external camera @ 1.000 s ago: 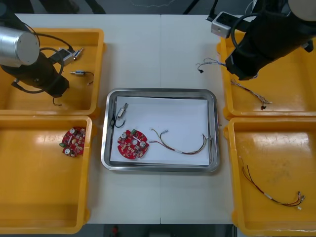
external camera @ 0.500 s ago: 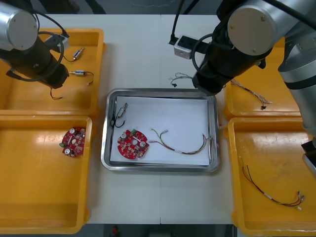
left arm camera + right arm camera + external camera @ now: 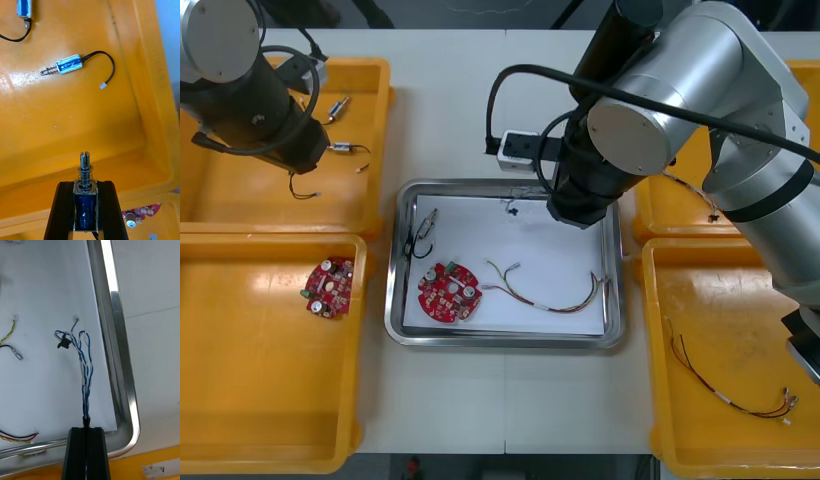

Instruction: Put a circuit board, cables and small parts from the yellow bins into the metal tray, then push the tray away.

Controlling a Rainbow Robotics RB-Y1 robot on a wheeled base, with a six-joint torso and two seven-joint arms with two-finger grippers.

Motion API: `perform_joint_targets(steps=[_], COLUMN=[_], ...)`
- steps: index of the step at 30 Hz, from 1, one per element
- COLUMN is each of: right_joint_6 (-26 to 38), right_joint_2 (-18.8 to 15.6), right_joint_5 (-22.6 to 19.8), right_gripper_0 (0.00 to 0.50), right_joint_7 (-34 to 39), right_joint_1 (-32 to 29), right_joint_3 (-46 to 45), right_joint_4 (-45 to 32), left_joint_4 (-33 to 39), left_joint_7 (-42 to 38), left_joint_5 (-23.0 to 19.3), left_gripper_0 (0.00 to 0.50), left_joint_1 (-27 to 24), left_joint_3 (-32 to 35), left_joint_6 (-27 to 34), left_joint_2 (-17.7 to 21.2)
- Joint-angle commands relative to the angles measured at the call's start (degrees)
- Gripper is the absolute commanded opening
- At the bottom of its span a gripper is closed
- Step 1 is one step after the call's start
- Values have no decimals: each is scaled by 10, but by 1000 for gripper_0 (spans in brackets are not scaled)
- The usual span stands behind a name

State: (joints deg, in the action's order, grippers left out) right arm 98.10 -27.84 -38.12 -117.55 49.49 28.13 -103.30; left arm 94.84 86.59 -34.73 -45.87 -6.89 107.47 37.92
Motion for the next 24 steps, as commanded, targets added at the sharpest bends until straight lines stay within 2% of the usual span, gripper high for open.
perform_joint_targets(steps=[1, 9, 13, 18, 24], right_joint_6=[-25, -63, -80, -116, -146], right_joint_2=[9, 9, 9, 5, 4], right_joint_5=[16, 64, 67, 92, 94], right_gripper_0=[0, 0, 0, 0, 0], right_joint_7=[-30, -42, -44, -47, -51], right_joint_1=[-21, -44, -53, -62, -64], right_joint_3=[18, 62, 75, 101, 103], right_joint_4=[-20, -16, -5, 13, 39], left_joint_4=[42, 65, 66, 68, 68], left_joint_7=[-9, -32, -40, -47, -52], left_joint_5=[13, 25, 26, 23, 23], left_gripper_0=[0, 0, 0, 0, 2], left_joint_1=[2, 3, 3, 2, 2], left_joint_3=[25, 34, 34, 34, 35], left_joint_6=[25, 25, 25, 25, 25], left_joint_2=[-21, -33, -34, -35, -35])
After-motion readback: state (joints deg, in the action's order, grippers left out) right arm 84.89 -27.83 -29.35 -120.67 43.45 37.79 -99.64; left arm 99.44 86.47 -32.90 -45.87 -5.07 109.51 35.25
